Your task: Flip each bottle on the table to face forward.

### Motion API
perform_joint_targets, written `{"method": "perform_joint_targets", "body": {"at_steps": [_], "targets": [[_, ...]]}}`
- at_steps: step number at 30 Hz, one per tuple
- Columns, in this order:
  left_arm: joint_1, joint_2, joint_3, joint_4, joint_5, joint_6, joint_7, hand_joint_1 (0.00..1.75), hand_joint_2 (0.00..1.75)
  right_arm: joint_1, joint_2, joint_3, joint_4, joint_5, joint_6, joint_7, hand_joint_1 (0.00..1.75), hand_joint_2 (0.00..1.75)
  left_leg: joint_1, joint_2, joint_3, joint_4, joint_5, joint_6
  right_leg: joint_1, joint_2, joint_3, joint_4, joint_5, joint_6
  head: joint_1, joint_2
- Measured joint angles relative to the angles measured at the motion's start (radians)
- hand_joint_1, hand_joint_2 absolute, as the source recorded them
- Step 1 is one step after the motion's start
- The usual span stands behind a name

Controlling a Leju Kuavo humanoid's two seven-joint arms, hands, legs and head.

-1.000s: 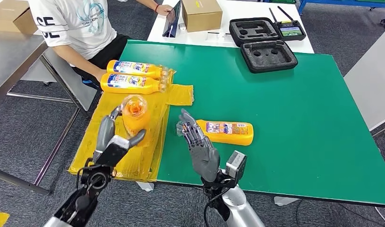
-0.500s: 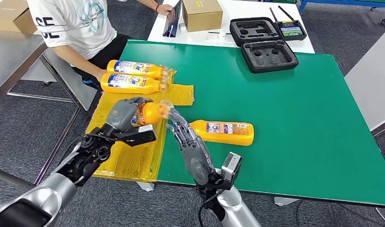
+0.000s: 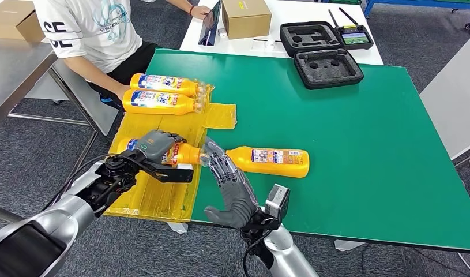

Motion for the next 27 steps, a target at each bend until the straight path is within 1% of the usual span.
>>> {"method": "perform_joint_targets", "body": {"at_steps": [2,5,10,11,12,13,15,16,17,19,22,27], "targets": [[-0.006,-0.001,-0.010,0.022,-0.006,-0.022,0.006,1.70,1.75,-0.004,0.003,0.000,0.012,0.000,0.000,0.000,0.00,1.75,0.000,0.000,0.000,0.000,0.000,0.000,0.000,0.000,0.000,0.000,0.000,0.000,0.000,0.000],[-0.016,-0.002,-0.021,0.051,-0.012,-0.050,0.009,1.72,1.75,-0.009,0.006,0.000,0.029,-0.001,0.000,0.000,0.00,1.75,0.000,0.000,0.000,0.000,0.000,0.000,0.000,0.000,0.000,0.000,0.000,0.000,0.000,0.000],[-0.030,-0.005,-0.029,0.089,-0.016,-0.077,0.006,1.71,1.75,-0.014,0.007,0.000,0.052,-0.003,0.000,0.000,0.00,1.75,0.000,0.000,0.001,0.000,0.000,0.000,0.000,0.000,0.001,0.000,0.000,0.000,0.000,0.000],[-0.031,-0.006,-0.029,0.097,-0.015,-0.080,0.005,1.68,1.75,-0.015,0.007,0.000,0.056,-0.003,0.000,0.000,0.00,1.75,0.000,0.000,0.002,0.000,0.000,0.000,0.000,0.000,0.002,0.000,0.000,0.000,0.000,0.000],[-0.033,-0.008,-0.029,0.103,-0.013,-0.082,0.005,1.51,1.75,-0.015,0.007,0.000,0.060,-0.003,0.000,0.000,0.00,1.75,0.000,0.000,0.002,0.000,0.000,0.000,0.000,0.000,0.002,0.000,0.000,0.000,0.000,0.000],[-0.035,-0.009,-0.029,0.108,-0.012,-0.084,0.005,1.13,1.75,-0.016,0.007,0.000,0.064,-0.003,-0.001,0.000,0.00,1.75,0.000,0.000,0.003,0.000,0.000,0.000,0.000,0.000,0.003,0.000,0.000,0.000,0.000,0.000],[-0.038,-0.011,-0.029,0.116,-0.010,-0.089,0.001,0.31,1.75,-0.016,0.007,0.000,0.069,-0.003,-0.003,0.000,0.00,1.75,0.000,0.000,0.004,0.000,0.000,0.000,0.000,0.000,0.004,0.000,0.000,0.000,0.000,0.000],[-0.039,-0.011,-0.029,0.120,-0.007,-0.096,-0.003,0.05,1.31,-0.016,0.007,0.000,0.072,-0.002,-0.004,0.000,0.00,1.75,0.000,0.000,0.004,0.000,0.000,0.000,0.000,0.000,0.004,0.000,0.000,0.000,0.000,0.000],[-0.041,-0.012,-0.029,0.125,-0.002,-0.107,-0.011,0.00,0.87,-0.017,0.007,0.000,0.074,-0.002,-0.007,0.000,0.00,1.75,0.000,0.000,0.005,0.000,0.000,0.000,0.000,0.000,0.005,0.000,0.000,0.000,0.000,0.000],[-0.043,-0.013,-0.029,0.138,0.015,-0.145,-0.036,0.00,0.00,-0.018,0.008,0.001,0.080,-0.002,-0.013,0.000,0.00,1.75,0.000,0.000,0.005,0.000,0.000,0.000,0.000,0.000,0.005,0.000,0.000,0.000,0.000,0.000],[-0.039,-0.014,-0.027,0.156,0.045,-0.206,-0.076,0.00,0.00,-0.020,0.009,0.001,0.087,-0.002,-0.019,0.000,0.00,1.75,0.000,0.000,0.005,0.000,0.000,0.000,0.000,0.000,0.005,0.000,0.000,0.000,0.000,0.000],[-0.039,-0.014,-0.025,0.158,0.056,-0.220,-0.088,0.00,0.00,-0.020,0.009,0.001,0.090,-0.002,-0.020,0.000,0.00,1.75,0.000,0.000,0.005,0.000,0.000,0.000,0.000,0.000,0.005,0.000,0.000,0.000,0.000,0.000]]}}
